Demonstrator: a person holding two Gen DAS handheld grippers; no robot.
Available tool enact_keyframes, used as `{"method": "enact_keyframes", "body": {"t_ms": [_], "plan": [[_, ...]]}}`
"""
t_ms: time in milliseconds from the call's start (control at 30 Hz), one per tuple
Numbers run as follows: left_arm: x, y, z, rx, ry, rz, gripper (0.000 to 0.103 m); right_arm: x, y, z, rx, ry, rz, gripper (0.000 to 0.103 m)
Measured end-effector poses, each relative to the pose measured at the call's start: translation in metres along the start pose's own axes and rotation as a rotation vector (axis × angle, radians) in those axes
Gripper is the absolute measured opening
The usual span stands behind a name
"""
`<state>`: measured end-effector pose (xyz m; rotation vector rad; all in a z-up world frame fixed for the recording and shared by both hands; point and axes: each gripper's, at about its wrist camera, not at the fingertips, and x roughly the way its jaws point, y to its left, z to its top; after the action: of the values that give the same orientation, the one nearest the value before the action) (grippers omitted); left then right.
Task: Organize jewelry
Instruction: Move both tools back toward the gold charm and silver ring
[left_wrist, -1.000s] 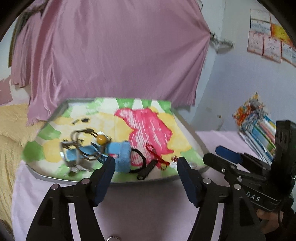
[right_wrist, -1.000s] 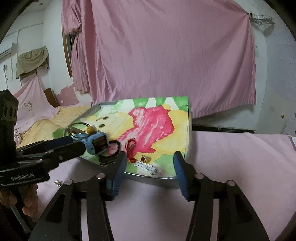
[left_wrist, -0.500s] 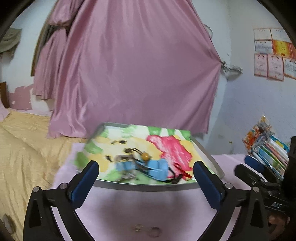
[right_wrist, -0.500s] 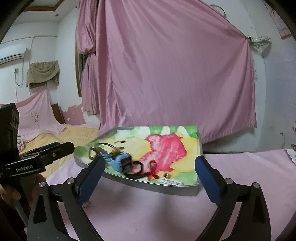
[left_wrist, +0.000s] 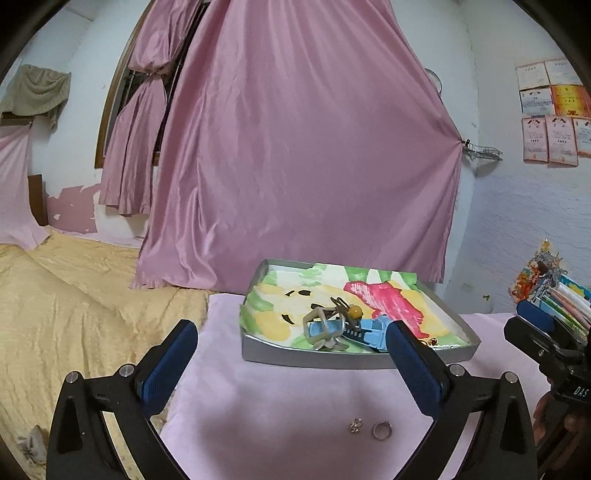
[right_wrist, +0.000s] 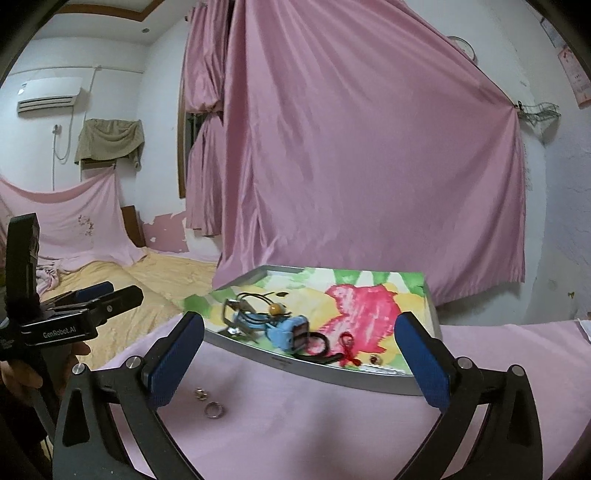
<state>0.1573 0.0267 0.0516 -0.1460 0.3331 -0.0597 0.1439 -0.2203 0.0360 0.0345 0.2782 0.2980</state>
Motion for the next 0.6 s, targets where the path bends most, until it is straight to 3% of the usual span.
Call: {"method": "enact_keyframes", "body": {"t_ms": [333,600], "plan": [[0.0,0.014,-0.012,0.028,0.062,0.005,0.102,0.005,0.02,-0.008,-0.054,0.083,0.047,0.101],[0.015,0.023,-0.018,0.04,0.186,-0.021,0.102,0.027,0.027,-0.015,-0.106,0.227,0.085,0.101]]}}
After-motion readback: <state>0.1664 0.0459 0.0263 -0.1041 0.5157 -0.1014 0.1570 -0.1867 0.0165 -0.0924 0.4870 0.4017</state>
